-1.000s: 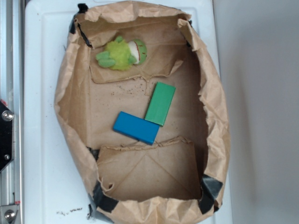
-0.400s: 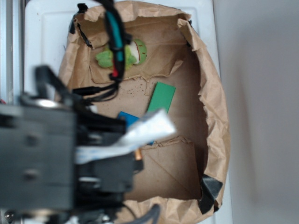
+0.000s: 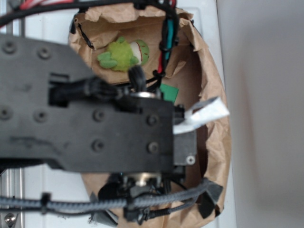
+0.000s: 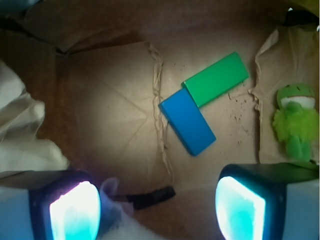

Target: Grab the blue block.

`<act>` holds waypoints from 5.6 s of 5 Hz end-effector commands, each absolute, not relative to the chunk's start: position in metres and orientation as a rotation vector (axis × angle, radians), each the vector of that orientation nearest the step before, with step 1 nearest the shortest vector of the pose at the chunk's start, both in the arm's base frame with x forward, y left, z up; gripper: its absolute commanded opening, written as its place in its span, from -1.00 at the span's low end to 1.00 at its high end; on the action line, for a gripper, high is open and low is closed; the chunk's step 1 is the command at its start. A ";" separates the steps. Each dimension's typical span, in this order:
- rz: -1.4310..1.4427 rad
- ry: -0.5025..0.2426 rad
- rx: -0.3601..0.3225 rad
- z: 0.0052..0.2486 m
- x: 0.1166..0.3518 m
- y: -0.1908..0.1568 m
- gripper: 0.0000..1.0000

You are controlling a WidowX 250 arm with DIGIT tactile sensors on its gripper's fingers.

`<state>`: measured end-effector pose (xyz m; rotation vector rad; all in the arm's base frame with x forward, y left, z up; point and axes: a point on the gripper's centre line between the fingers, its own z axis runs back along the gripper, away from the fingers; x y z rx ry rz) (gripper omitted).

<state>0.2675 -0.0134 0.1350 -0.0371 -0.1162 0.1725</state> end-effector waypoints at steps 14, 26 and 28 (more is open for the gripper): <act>-0.273 -0.207 0.074 0.077 0.247 0.043 1.00; -0.303 -0.250 0.001 0.075 0.291 0.016 1.00; -0.329 -0.255 -0.024 0.071 0.295 0.007 1.00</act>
